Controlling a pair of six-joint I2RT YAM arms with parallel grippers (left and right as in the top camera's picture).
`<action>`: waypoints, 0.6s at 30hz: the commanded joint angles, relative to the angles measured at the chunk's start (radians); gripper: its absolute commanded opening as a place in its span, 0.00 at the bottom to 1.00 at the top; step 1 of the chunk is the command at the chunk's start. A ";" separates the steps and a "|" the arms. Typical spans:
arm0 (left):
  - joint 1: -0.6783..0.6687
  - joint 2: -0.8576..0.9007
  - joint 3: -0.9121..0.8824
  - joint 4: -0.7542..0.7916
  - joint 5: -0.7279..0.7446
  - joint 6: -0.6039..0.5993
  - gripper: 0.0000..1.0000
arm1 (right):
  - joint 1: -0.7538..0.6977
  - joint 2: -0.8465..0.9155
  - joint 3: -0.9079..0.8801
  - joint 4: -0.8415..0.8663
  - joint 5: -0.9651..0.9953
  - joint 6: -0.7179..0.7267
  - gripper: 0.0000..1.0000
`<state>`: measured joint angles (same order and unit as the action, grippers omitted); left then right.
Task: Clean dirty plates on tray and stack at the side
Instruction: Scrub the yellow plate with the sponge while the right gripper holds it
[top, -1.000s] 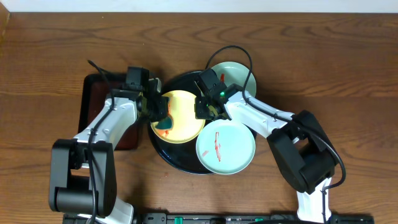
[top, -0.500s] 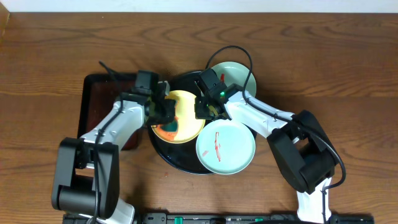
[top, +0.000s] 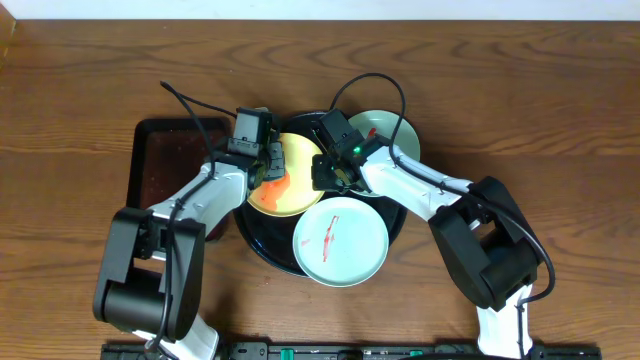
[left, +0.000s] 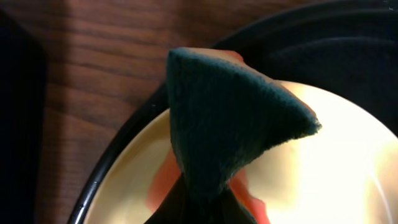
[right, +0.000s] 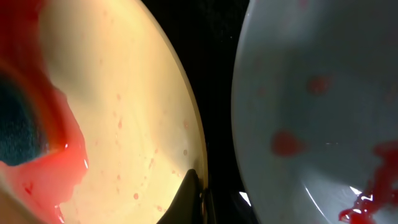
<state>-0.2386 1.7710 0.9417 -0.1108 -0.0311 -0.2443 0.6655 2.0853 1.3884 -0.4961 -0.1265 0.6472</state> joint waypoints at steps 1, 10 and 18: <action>0.023 0.032 -0.004 -0.026 -0.126 -0.013 0.08 | 0.017 0.043 -0.010 -0.019 -0.005 -0.013 0.01; 0.023 0.032 -0.004 -0.330 0.085 -0.012 0.07 | 0.015 0.043 -0.010 -0.021 -0.037 -0.013 0.01; 0.023 0.032 -0.004 -0.450 0.343 0.042 0.08 | 0.014 0.043 -0.010 -0.032 -0.069 -0.017 0.01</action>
<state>-0.2115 1.7500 0.9966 -0.5064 0.1436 -0.2394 0.6655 2.0880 1.3907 -0.5102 -0.1810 0.6304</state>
